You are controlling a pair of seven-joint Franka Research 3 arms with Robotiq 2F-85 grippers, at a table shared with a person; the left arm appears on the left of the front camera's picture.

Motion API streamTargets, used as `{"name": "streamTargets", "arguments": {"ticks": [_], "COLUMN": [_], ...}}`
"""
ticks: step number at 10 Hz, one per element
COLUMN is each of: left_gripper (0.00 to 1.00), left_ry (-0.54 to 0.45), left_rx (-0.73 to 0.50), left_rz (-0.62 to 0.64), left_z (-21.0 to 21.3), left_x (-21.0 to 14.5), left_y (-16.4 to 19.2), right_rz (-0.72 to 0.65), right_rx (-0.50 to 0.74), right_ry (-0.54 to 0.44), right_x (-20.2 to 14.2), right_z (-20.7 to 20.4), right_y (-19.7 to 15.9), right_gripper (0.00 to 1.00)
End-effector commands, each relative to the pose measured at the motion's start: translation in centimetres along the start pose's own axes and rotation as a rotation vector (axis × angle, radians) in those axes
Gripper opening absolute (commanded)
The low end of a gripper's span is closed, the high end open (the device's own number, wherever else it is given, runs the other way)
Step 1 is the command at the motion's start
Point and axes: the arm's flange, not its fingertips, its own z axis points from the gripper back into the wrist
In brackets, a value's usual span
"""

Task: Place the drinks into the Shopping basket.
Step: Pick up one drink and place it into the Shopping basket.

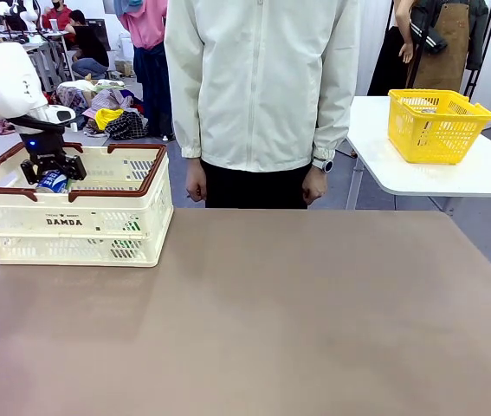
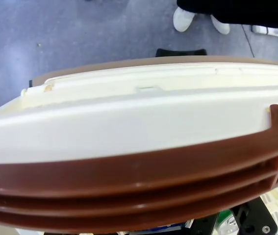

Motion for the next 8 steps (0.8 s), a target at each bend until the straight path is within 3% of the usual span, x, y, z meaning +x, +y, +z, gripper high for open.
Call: {"name": "streamTargets", "arguments": {"ticks": [1,2,3,8], "left_gripper": [0.0,0.57,1.0,1.0], "left_ry": [-0.002,-0.005,-0.009,-0.019], "left_rx": [0.042,0.053,0.057,0.048], "left_rz": [0.019,0.018,0.016,0.018], "left_z": [0.07,0.03,0.02,0.35], "left_x": [-0.22,-0.27,-0.32,-0.63], "left_y": [-0.51,-0.53,-0.51,-0.47], "right_rz": [0.018,0.018,0.018,0.018], "right_rx": [0.008,0.008,0.008,0.008], "right_ry": [-0.001,-0.001,-0.001,-0.001], "right_x": [0.0,0.0,0.0,0.0], "right_z": [0.09,0.09,0.09,0.09], "right_y": [0.0,0.0,0.0,0.0], "right_gripper": [1.0,1.0,1.0,1.0]}}
